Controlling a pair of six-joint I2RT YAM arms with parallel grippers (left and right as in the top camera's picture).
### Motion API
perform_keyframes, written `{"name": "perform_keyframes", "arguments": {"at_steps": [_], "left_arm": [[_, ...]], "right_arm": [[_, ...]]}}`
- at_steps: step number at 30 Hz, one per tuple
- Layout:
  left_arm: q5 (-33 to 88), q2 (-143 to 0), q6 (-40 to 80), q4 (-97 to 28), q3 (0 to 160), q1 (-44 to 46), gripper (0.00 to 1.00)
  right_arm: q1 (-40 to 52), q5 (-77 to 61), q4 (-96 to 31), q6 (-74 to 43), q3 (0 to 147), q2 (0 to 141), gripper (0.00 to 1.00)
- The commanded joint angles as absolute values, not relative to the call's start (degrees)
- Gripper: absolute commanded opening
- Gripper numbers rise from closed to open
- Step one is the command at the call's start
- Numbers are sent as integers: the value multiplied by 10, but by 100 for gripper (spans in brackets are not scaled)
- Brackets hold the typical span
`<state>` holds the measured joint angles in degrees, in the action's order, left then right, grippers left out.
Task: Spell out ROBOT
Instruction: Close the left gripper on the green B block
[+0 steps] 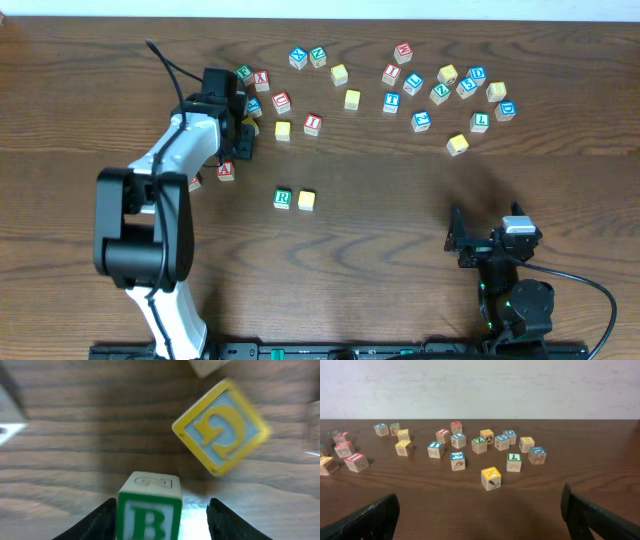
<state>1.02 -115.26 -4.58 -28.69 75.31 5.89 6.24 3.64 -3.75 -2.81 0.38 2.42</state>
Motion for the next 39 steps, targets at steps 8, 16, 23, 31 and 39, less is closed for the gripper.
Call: {"name": "perform_keyframes", "arguments": {"at_steps": [8,16,23,31,39], "left_arm": [[11,-1175,-54,-295,785,60,56],[11,-1176,-56,-297,792,60,56],[11,-1175,-56,-305,795,60,56],[11,-1174,-56,-310,795,60,52],[11,-1174,-56,-312,797,60,52]], "right_arm": [[66,41,-39,-36,3,26,99],[66,41,-39,-36,3,26,99],[66,41,-39,-36,3,26,99],[66,41,-39,-36,3,26,99],[66,41,-39,-36,3,26,99]]}}
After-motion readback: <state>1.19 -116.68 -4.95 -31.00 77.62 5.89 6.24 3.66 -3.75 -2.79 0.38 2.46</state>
